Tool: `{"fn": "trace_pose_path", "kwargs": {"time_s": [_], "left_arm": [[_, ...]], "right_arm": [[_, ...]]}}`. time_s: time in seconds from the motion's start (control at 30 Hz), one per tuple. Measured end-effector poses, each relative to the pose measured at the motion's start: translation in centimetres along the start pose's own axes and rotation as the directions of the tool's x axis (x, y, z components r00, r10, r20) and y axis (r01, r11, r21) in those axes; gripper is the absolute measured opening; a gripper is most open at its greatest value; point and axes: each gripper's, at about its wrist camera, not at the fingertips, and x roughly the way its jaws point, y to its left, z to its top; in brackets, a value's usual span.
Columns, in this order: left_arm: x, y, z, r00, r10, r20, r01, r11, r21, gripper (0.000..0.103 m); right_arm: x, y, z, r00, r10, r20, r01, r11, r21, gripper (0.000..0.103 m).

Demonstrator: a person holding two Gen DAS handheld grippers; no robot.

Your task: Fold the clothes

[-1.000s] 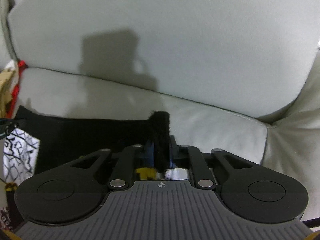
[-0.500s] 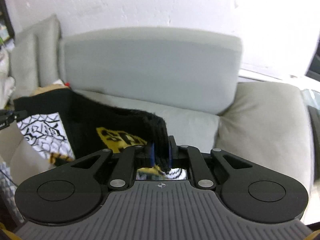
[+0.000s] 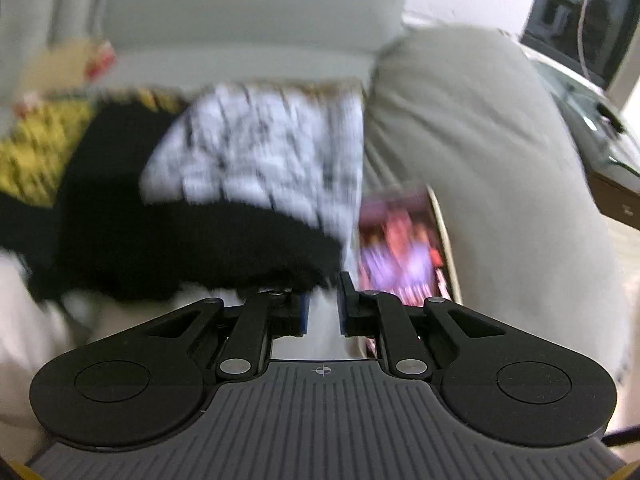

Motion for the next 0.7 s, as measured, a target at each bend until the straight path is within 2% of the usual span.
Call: {"fn": "trace_pose_path", "kwargs": {"time_s": [0.03, 0.07, 0.1, 0.2, 0.27, 0.33, 0.37, 0.43, 0.47, 0.57, 0.63, 0.67, 0.7], "left_arm": [[-0.8, 0.2, -0.3, 1.000, -0.013, 0.006, 0.013, 1.000, -0.020, 0.015], [-1.3, 0.5, -0.3, 1.000, -0.019, 0.010, 0.019, 0.999, -0.044, 0.018], [-1.8, 0.9, -0.3, 1.000, -0.025, 0.014, 0.026, 0.997, -0.068, 0.020], [-3.6, 0.5, 0.6, 0.998, -0.026, 0.053, 0.030, 0.996, -0.080, 0.029], [-3.7, -0.1, 2.3, 0.994, -0.032, 0.101, 0.040, 0.996, -0.077, 0.044], [-3.5, -0.6, 3.3, 0.987, -0.014, 0.158, 0.030, 0.995, -0.096, 0.077], [-3.4, -0.6, 3.8, 0.984, 0.003, 0.178, 0.020, 0.992, -0.123, 0.080], [-2.7, 0.0, 4.6, 0.982, 0.027, 0.189, 0.013, 0.978, -0.210, 0.078], [-2.3, 0.5, 4.9, 0.981, 0.019, 0.191, 0.032, 0.966, -0.258, 0.078], [-0.2, 2.7, 5.2, 0.982, -0.061, 0.177, 0.127, 0.913, -0.387, 0.075], [1.5, 4.2, 5.0, 0.984, -0.117, 0.132, 0.166, 0.861, -0.480, 0.066], [2.2, 4.7, 4.7, 0.982, -0.149, 0.116, 0.188, 0.828, -0.528, 0.062], [2.9, 5.2, 4.5, 0.977, -0.183, 0.105, 0.210, 0.794, -0.571, 0.053]], "right_arm": [[-0.8, -0.2, -0.3, 1.000, 0.016, 0.009, -0.016, 1.000, 0.021, 0.029], [-1.6, -0.5, -0.6, 0.999, 0.032, 0.019, -0.033, 0.999, 0.044, 0.040], [-2.6, -1.0, -0.8, 0.998, 0.048, 0.035, -0.050, 0.995, 0.082, 0.056], [-5.9, -2.3, -0.7, 0.992, 0.071, 0.108, -0.091, 0.977, 0.192, 0.057], [-7.0, -1.6, 0.1, 0.983, 0.112, 0.148, -0.143, 0.965, 0.219, 0.060], [-7.8, -0.7, 0.9, 0.970, 0.151, 0.191, -0.194, 0.954, 0.229, 0.065], [-7.6, -0.1, 1.2, 0.966, 0.162, 0.202, -0.206, 0.953, 0.221, 0.065], [-7.3, 0.9, 1.7, 0.958, 0.180, 0.223, -0.227, 0.952, 0.207, 0.065], [-7.0, 1.2, 1.8, 0.957, 0.170, 0.235, -0.221, 0.952, 0.214, 0.065], [-6.0, 0.2, 1.7, 0.955, 0.122, 0.269, -0.203, 0.932, 0.299, 0.066], [-4.5, -1.6, 1.5, 0.957, 0.087, 0.277, -0.197, 0.895, 0.401, 0.069], [-3.2, -3.0, 1.1, 0.965, 0.074, 0.250, -0.190, 0.857, 0.479, 0.069], [-1.8, -4.4, 0.7, 0.973, 0.079, 0.217, -0.190, 0.806, 0.561, 0.068]]}}
